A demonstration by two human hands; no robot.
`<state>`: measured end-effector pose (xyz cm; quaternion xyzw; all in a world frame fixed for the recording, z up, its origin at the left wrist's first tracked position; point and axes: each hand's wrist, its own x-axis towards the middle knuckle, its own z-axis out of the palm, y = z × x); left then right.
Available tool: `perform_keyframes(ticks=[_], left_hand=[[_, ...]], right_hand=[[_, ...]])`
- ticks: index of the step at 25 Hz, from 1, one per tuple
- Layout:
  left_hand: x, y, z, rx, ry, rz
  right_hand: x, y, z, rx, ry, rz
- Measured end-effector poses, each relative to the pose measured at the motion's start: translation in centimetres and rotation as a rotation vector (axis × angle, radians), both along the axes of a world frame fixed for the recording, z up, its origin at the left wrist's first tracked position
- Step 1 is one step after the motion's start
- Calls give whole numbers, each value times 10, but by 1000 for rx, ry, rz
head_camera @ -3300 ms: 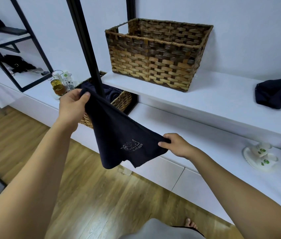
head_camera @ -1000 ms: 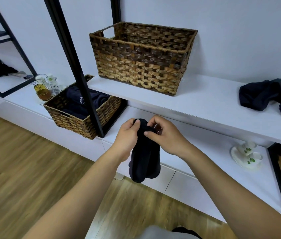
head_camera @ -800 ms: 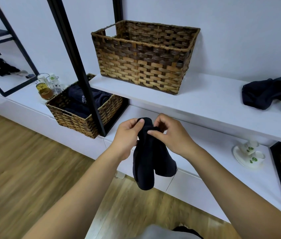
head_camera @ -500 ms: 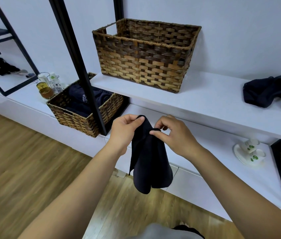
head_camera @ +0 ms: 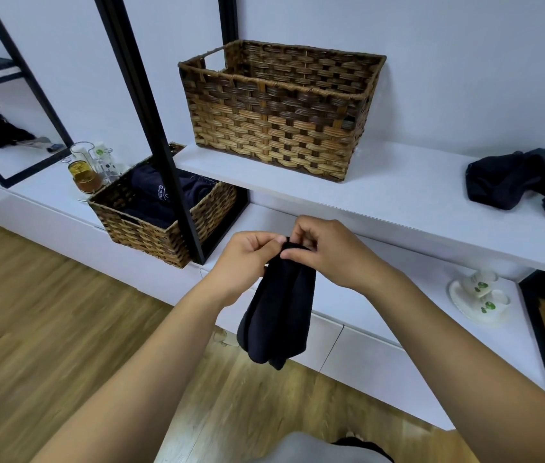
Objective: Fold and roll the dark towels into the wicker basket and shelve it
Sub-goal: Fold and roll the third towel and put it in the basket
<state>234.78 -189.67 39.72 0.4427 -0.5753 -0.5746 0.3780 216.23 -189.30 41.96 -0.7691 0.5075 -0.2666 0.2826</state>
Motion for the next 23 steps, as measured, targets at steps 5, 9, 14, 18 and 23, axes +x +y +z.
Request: perform_keyframes(ticks=[5, 9, 14, 18, 23], left_hand=[[2, 4, -1, -5, -20, -37], [3, 6, -2, 24, 34, -85], [0, 0, -6, 94, 38, -29], [1, -6, 1, 109, 70, 88], [22, -24, 34, 89, 212, 170]], right_hand=[[2, 1, -1, -12, 75, -34], [-2, -1, -6, 6, 37, -79], [0, 5, -22, 3, -82, -138], [-5, 4, -39, 154, -263, -106], [-6, 11, -63, 488, -173, 147]])
